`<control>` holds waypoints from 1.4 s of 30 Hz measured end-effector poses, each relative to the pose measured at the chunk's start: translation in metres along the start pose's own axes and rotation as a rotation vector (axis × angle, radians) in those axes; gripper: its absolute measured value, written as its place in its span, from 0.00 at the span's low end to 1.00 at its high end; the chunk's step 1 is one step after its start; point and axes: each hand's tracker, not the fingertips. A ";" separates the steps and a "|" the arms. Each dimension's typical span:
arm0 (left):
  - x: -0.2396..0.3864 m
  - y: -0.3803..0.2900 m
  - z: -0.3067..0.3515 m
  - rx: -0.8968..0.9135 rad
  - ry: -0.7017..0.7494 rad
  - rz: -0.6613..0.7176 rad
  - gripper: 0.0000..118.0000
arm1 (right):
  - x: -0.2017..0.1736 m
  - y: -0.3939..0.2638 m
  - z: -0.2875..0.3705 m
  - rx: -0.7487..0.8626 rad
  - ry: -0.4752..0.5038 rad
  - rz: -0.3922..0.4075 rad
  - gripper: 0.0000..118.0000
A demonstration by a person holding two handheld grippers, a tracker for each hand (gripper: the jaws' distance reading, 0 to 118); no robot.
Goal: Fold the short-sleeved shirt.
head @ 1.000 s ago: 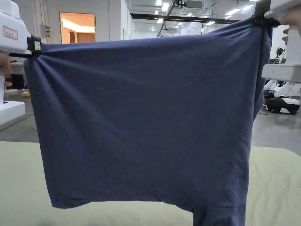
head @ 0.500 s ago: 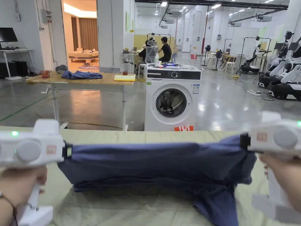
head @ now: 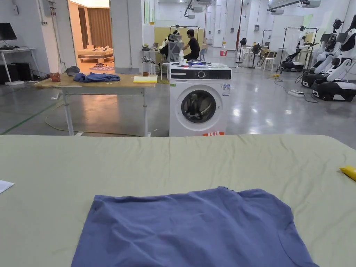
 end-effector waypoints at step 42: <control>0.018 0.026 0.106 -0.165 -0.026 0.251 0.09 | -0.129 0.009 0.151 0.654 0.126 0.051 0.00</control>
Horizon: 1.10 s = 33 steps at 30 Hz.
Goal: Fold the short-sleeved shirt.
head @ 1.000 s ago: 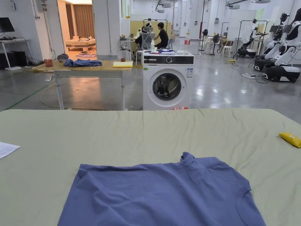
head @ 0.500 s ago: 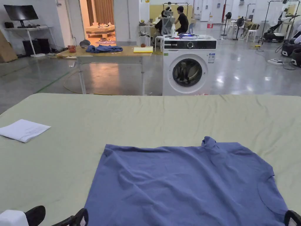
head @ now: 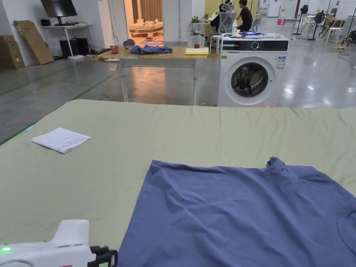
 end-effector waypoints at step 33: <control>0.017 -0.020 -0.028 0.140 0.052 -0.067 0.01 | 0.121 -0.069 -0.039 -0.610 -0.107 -0.170 0.93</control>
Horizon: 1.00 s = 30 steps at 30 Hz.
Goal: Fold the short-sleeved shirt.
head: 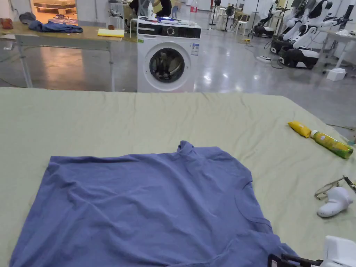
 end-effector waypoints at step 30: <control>-0.012 -0.024 0.070 -0.143 -0.071 0.157 0.01 | -0.001 -0.018 0.069 -0.211 0.009 -0.028 0.04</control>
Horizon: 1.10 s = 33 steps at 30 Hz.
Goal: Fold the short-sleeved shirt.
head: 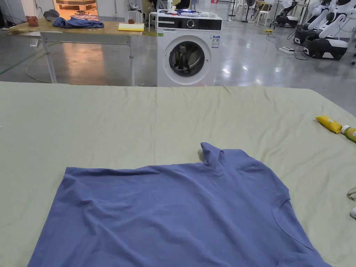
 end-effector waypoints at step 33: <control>0.032 0.100 -0.055 0.473 -0.104 -0.183 0.58 | -0.076 0.107 -0.053 0.560 0.096 0.062 0.85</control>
